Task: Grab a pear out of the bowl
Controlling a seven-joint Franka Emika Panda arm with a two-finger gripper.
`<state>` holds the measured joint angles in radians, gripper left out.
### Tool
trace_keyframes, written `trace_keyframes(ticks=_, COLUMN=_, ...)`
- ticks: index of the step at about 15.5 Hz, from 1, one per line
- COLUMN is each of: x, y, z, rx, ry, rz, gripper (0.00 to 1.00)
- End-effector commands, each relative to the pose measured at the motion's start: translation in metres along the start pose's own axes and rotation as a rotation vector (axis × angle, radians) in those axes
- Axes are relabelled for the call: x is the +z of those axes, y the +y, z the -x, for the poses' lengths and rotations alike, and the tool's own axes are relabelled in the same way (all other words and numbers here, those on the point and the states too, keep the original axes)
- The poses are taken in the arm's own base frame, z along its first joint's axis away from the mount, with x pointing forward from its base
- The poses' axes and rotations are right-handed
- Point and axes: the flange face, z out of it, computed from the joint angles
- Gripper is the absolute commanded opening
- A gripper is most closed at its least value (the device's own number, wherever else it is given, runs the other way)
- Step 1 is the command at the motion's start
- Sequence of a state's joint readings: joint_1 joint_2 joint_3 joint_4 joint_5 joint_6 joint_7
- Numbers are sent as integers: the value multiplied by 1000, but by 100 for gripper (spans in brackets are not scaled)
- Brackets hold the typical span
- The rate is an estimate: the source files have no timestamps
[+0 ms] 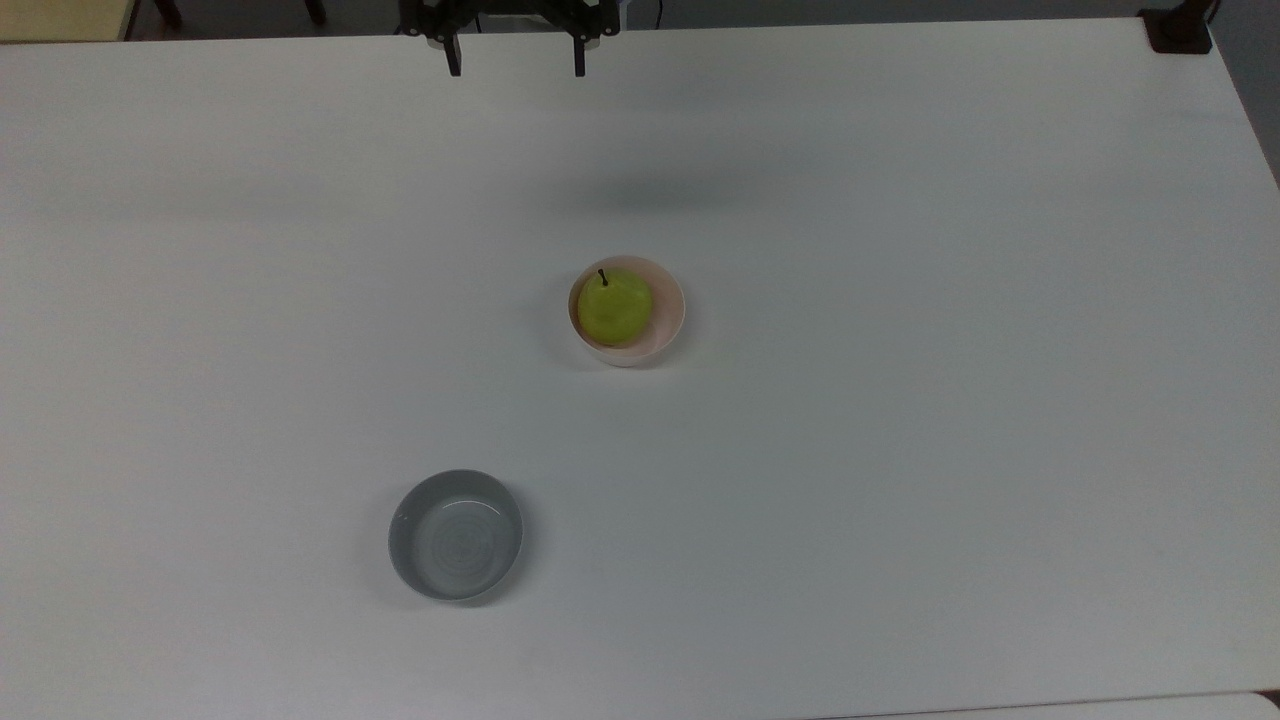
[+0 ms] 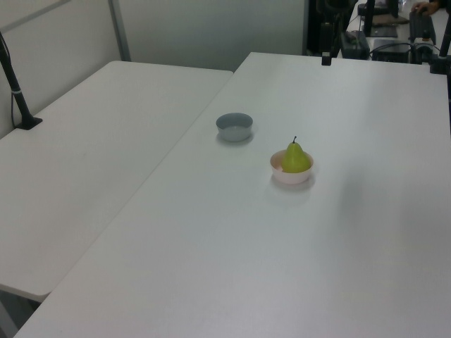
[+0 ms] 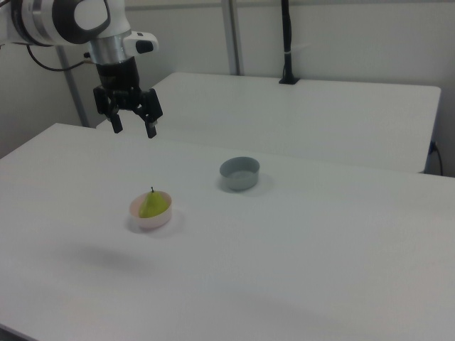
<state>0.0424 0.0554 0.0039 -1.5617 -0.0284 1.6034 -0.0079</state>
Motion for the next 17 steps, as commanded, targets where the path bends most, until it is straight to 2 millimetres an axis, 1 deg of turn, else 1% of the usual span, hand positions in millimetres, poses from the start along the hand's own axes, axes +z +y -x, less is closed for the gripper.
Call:
trace_keyframes(ticks=1, x=2, y=-5, z=3, rx=10, ry=-18, rz=-5, gripper=100)
trace_keyframes(ticks=4, x=3, y=-6, z=2, rx=7, ry=-18, rz=-5, gripper=100)
trace_keyframes(ticks=6, x=8, y=-5, z=-1, rx=9, ry=-24, rz=-5, gripper=100)
trace_keyframes(ticks=17, x=10, y=-12, z=-5, rx=-4, ry=-4, rz=-6, gripper=100)
